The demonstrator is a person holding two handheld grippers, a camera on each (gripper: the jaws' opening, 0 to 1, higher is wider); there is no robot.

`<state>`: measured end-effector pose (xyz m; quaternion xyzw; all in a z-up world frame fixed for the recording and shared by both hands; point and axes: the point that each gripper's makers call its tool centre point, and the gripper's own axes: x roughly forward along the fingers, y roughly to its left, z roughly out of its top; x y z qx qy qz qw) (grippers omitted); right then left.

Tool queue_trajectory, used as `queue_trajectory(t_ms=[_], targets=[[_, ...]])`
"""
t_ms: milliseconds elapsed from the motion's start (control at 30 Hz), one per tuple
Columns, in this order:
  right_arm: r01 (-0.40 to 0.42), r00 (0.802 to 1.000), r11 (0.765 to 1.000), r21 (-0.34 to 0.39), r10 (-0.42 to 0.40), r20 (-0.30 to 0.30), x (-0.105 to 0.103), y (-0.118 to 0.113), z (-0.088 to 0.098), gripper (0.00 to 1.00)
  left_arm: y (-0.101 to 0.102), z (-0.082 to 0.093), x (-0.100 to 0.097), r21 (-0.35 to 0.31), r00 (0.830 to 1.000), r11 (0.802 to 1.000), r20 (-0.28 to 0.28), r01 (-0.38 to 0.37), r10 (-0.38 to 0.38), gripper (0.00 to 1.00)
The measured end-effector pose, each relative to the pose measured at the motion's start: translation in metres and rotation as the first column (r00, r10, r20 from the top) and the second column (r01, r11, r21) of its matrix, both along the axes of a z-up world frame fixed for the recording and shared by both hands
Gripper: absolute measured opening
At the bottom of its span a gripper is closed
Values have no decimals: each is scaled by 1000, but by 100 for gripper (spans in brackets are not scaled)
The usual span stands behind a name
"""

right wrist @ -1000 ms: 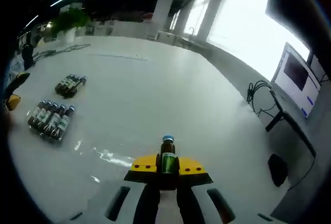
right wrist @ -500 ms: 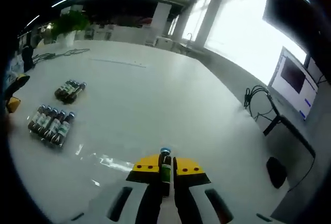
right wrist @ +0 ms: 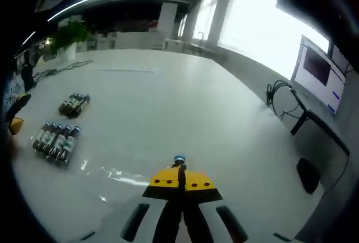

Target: Grip medicine bottles put into box

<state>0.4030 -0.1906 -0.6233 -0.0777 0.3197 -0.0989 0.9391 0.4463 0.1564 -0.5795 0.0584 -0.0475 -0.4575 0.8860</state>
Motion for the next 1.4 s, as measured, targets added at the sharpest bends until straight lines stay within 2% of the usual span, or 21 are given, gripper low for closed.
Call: queue_trajectory(t_ms=[300,333,433,633,1167,1400], targets=[[-2,1000,1000,11,2,0,2,0,-4,0,0,0,0,1,1000,1000,-1,-3,3,42],[1,1000,1000,15,-1,-15,1,-1,-8,0,0,0,1,1,1000,1000,0,-4,4,42],[5,1000,1000,19,-5,11,1,-1,-4,0,0,0,1,-1,1000,1000,0,-5,5,42],[4,1000,1000,15,-4,21,-1,1,-4,0,0,1,0,-1,1000,1000,0,-3,3,42],[-45,999,999,18,45,27,2,29,-1,0,1,0,0,1,1000,1000,5,-3,3,42],[-60,998,998,11,60,11,2,36,0,0,1,0,0,1,1000,1000,4,-1,1,42]])
